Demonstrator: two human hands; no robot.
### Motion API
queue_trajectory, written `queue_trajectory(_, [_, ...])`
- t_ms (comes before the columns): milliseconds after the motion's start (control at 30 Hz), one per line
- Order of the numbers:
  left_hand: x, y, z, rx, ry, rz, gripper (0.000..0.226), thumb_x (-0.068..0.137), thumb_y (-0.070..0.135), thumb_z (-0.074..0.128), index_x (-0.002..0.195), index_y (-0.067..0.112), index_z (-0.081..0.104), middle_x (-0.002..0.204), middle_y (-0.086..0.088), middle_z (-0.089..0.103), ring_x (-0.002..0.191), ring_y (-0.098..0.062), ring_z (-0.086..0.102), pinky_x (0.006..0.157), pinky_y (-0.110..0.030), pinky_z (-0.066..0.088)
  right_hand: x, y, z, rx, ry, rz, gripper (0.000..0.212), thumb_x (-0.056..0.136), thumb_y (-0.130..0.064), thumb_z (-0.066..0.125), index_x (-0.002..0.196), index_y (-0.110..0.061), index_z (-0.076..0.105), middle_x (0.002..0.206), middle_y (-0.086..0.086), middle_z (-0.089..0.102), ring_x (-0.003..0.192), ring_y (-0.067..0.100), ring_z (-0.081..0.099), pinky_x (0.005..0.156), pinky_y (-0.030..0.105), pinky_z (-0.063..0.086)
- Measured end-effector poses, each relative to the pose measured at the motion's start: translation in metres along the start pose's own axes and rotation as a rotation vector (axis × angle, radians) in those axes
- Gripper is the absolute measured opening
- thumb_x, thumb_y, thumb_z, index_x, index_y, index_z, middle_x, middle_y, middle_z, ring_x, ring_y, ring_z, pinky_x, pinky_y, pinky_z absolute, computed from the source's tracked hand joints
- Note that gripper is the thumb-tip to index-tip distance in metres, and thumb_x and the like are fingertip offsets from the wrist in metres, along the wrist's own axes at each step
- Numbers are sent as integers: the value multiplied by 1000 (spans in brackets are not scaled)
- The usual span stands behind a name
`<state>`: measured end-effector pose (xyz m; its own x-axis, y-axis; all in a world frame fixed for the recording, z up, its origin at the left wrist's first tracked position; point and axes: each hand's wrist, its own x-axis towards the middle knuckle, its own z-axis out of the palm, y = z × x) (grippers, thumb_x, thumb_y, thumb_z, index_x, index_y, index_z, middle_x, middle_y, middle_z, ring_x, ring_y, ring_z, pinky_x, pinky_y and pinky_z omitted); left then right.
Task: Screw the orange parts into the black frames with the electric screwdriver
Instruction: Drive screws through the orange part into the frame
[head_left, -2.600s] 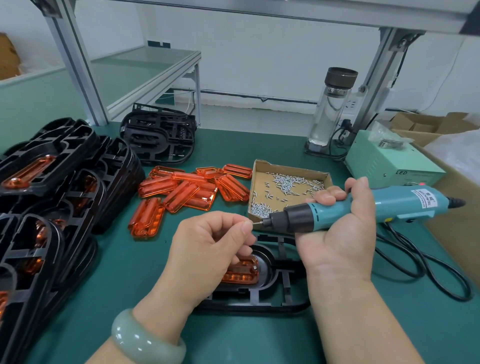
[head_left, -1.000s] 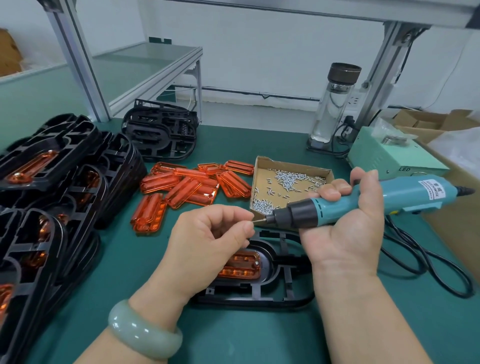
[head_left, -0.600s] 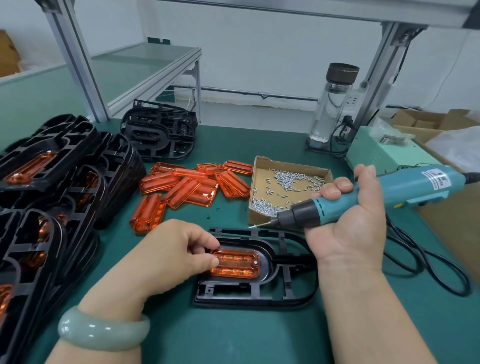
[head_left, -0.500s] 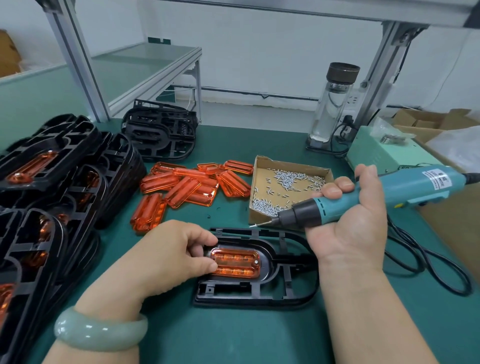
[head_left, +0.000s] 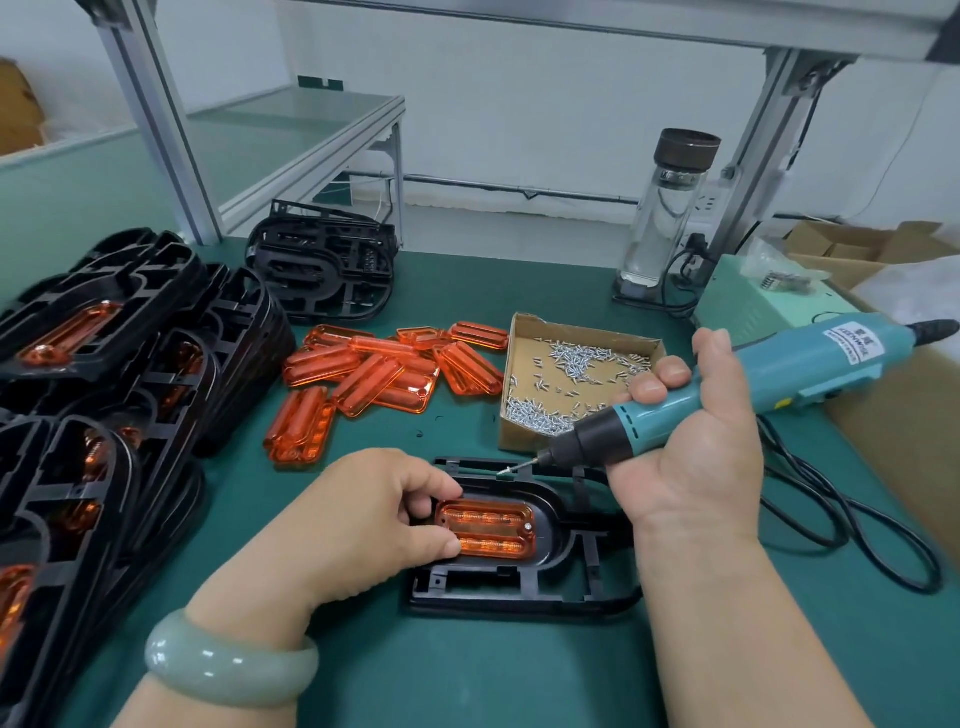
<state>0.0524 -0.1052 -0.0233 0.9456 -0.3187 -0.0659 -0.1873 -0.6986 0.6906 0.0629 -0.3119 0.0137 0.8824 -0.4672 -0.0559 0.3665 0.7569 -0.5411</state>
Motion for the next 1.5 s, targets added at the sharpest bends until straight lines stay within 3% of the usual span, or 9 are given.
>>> queue_trajectory(133, [2,6,11,24,-1,29,31,66,42,82,89,51,62,80,15,55,71,4,53,69,-16,46,1,2,0,-30,-22,4,17,93,-26,62,85,-24,47,59,-8,47,46,7,44,51,19,40])
queue_trajectory(333, [4,10,19,68,18,74,45,66,50,78,108,45,64,86,16,52,77,3,50,73,-15,41,2,-1,-2,-26,-17,12,17,93,-26,62,86,-24,47,58,-8,47,45,7,44,51,19,40])
queue_trajectory(433, [5,7,15,60,-16,55,46,63,52,80,106,48,62,88,18,52,79,4,50,74,-14,41,5,-3,-3,-28,8,18,17,92,-26,63,85,-24,48,58,-8,47,46,6,44,53,20,39])
queue_trajectory(600, [5,7,14,24,-34,52,35,62,51,81,85,59,56,88,18,54,77,3,51,70,-11,40,9,-6,-4,-73,39,12,16,92,-25,64,85,-24,49,57,-8,47,45,6,44,54,20,39])
queue_trajectory(967, [7,4,16,9,-1,79,31,61,53,81,79,60,57,85,17,54,74,4,51,72,-16,43,1,6,-2,-135,-44,25,18,94,-24,62,80,-22,50,57,-8,48,45,6,45,51,21,42])
queue_trajectory(1267, [7,6,18,23,11,75,29,61,53,80,81,57,59,87,17,53,75,1,52,73,-19,44,0,13,-3,-137,-84,34,15,92,-23,63,83,-24,51,59,-6,48,45,8,46,51,20,41])
queue_trajectory(1500, [5,7,18,44,-8,77,33,66,52,77,96,55,63,90,16,51,80,1,50,76,-19,42,0,12,-3,-142,-83,34,15,92,-24,63,84,-24,50,59,-6,48,45,9,45,52,21,40])
